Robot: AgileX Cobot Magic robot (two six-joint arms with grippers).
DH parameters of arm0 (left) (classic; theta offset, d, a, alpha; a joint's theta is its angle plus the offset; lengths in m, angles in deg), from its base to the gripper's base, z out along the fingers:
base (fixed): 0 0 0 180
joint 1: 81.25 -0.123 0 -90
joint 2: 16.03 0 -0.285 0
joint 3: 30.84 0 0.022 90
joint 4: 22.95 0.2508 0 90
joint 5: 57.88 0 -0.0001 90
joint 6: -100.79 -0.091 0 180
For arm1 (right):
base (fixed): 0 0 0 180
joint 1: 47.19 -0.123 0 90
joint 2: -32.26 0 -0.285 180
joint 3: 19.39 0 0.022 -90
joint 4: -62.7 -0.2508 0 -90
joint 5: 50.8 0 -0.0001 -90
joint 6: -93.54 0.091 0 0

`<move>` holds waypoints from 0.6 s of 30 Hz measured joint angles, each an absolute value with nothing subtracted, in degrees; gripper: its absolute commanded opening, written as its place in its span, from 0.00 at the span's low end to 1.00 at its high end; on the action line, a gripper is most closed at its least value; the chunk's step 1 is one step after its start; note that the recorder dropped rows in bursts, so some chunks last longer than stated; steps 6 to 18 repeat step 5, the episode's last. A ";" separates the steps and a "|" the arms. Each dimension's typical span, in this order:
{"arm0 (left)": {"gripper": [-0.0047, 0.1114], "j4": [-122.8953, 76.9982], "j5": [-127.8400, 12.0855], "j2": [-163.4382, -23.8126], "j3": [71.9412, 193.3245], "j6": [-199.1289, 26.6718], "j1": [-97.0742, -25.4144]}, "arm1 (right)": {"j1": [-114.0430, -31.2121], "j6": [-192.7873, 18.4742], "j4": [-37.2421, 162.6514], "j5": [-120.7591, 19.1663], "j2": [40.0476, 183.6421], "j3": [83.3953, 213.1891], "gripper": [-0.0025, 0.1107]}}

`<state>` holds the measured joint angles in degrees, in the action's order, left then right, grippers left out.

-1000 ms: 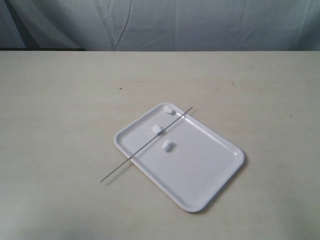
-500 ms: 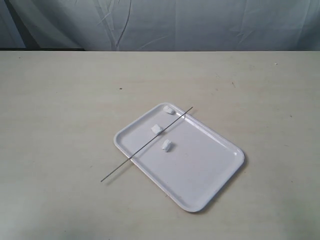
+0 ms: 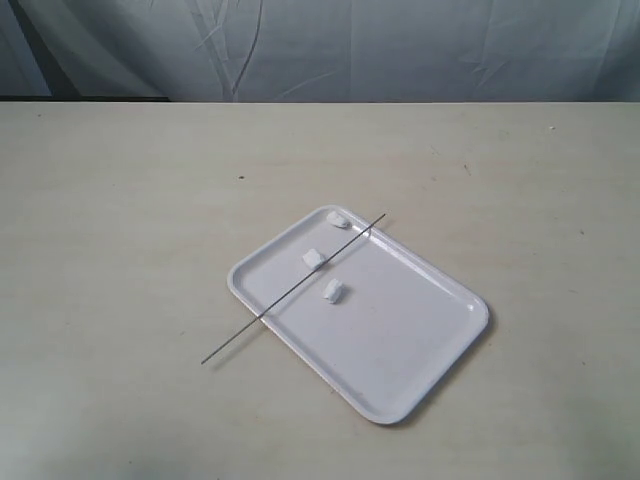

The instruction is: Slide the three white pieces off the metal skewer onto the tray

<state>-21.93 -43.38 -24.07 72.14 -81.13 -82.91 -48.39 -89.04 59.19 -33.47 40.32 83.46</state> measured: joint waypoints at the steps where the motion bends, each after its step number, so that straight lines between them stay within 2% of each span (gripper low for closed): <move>1: 0.04 -21.93 -43.38 -24.07 72.14 -81.13 -82.91 | -48.39 -89.04 59.19 -33.47 40.32 83.46 0.02; 18: 0.04 -21.73 -43.38 -24.07 72.14 -81.13 -82.91 | -48.39 -89.04 59.19 -33.47 40.32 83.46 0.02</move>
